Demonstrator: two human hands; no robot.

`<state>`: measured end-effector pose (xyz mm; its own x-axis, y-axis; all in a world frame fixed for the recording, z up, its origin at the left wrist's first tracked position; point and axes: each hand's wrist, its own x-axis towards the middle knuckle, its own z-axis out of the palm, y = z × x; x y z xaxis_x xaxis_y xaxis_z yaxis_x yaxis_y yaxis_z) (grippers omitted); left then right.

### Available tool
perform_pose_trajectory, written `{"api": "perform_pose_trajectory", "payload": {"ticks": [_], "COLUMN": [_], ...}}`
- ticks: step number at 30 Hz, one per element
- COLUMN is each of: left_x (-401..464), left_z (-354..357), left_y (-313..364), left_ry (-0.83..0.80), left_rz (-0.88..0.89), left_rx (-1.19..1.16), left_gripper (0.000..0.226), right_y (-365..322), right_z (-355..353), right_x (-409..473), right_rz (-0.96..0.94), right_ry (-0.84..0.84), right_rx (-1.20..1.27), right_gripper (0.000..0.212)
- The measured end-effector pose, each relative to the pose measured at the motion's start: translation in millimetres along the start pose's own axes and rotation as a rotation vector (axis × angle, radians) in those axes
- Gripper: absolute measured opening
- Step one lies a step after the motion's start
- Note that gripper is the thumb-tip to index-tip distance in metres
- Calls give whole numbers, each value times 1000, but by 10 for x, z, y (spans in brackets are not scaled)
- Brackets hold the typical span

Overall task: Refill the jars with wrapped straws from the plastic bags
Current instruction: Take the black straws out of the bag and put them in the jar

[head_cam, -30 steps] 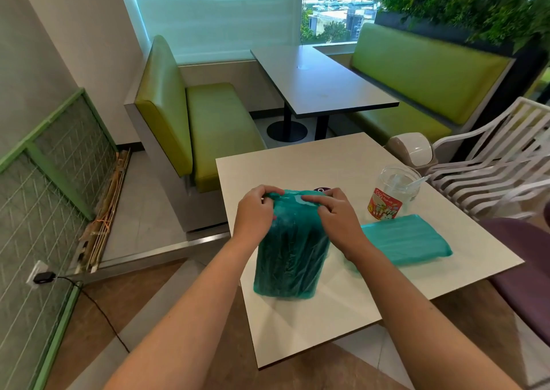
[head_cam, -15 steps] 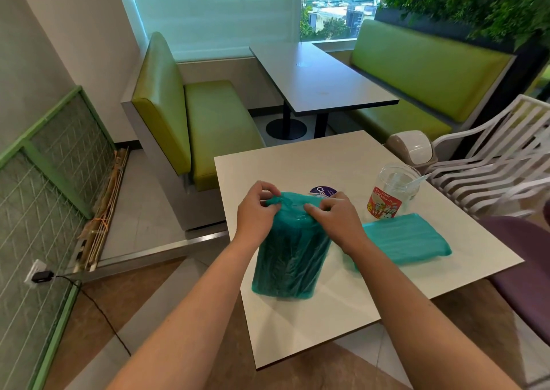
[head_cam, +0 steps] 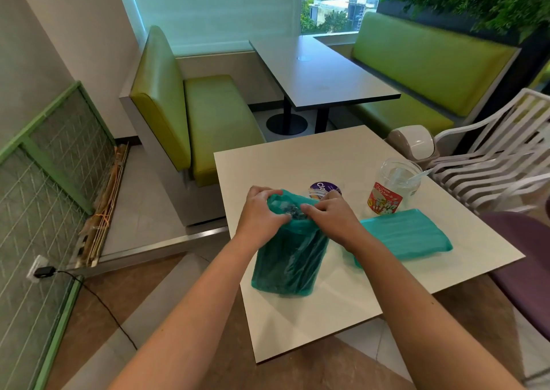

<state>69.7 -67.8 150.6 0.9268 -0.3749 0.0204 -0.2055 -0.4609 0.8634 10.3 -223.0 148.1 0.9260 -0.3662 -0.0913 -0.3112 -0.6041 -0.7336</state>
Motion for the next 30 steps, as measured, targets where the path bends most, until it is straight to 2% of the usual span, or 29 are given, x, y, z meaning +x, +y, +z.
{"api": "perform_pose_trajectory", "payload": {"ticks": [2, 5, 7, 11, 14, 20, 23, 27, 30], "left_x": [-40, -82, -105, -155, -185, -169, -168, -161, -124], "left_z": [-33, -87, -115, -144, -115, -98, -76, -4, 28], "left_y": [1, -57, -122, -204, -251, -237, -266, -278, -298], "left_ry": [-44, -109, -126, -128, -84, 10, 14, 0, 115], "left_rz": [-30, -69, -86, -100, -68, 33, -27, -162, -144], "left_rx": [-29, -59, -56, -99, -131, -189, -187, -266, -235], "left_gripper": [62, 74, 80, 81, 82, 76, 66, 47, 40], "right_y": [22, 22, 11, -32, -60, -65, -33, 45, 92], "right_z": [-11, -14, -15, 10, 70, 109, 140, 219, 257], "right_x": [-11, -60, -91, -131, -129, -112, -96, -104, -86], "right_rz": [-11, 30, 78, 130, 112, -1, 19, 65, 64], "right_ry": [3, -16, -62, -144, -102, -23, 6, -51, -99], "right_rx": [-63, -185, -140, 75, 164, 217, 252, 225, 245], "right_gripper": [33, 19, 14, 47, 62, 68, 66, 71, 76]}}
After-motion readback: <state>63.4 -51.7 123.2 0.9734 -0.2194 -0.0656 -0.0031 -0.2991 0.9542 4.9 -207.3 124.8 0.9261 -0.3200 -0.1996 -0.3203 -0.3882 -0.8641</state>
